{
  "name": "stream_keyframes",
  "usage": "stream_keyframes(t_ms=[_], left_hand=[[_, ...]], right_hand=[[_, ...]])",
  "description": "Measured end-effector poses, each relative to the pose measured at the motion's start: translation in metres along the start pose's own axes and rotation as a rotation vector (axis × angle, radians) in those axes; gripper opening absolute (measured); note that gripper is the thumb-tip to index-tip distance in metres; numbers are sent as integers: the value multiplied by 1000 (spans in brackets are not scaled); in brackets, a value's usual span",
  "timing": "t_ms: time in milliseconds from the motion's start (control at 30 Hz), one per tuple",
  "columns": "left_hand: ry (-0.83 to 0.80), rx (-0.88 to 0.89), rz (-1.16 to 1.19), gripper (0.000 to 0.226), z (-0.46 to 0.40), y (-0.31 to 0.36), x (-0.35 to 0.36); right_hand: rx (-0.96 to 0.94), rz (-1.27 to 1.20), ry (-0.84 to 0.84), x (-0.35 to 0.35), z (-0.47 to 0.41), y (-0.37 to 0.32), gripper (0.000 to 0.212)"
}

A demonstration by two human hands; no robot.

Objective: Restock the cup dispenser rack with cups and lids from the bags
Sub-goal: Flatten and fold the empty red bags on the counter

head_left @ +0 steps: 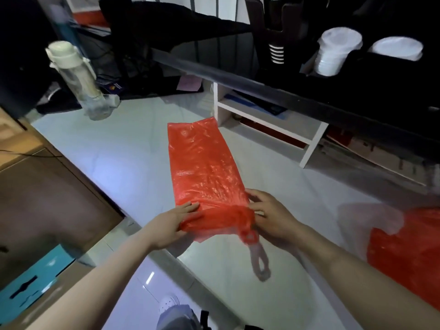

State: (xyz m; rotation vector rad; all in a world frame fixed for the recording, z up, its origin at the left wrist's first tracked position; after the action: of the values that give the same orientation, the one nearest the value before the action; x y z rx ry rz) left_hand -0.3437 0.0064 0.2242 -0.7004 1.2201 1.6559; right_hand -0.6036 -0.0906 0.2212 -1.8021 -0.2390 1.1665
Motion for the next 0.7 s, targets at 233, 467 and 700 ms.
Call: stream_keyframes(t_ms=[233,467,700], left_hand=[[128,-170,301,58,6,-5,6],[175,-304,674,21,3,-5,7],[148,-339,813,29,2,-6,0]], right_hand=[[195,131,35,-2,-31,5,31],[16,146,-45,-9,-19,-8,54],[32,337,93,7,-25,-3,62]])
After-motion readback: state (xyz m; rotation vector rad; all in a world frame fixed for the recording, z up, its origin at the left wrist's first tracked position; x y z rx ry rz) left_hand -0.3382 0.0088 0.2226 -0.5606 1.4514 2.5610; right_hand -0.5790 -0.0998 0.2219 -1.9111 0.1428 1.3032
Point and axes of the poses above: each hand's wrist, its own z-axis away from the middle knuckle, its own x-axis out of the palm, y = z × x, the point moved 3 cm from there along -z, towards the middle knuckle, and after that the axes turned 11 degrees about -x, right-handed, at the moved point
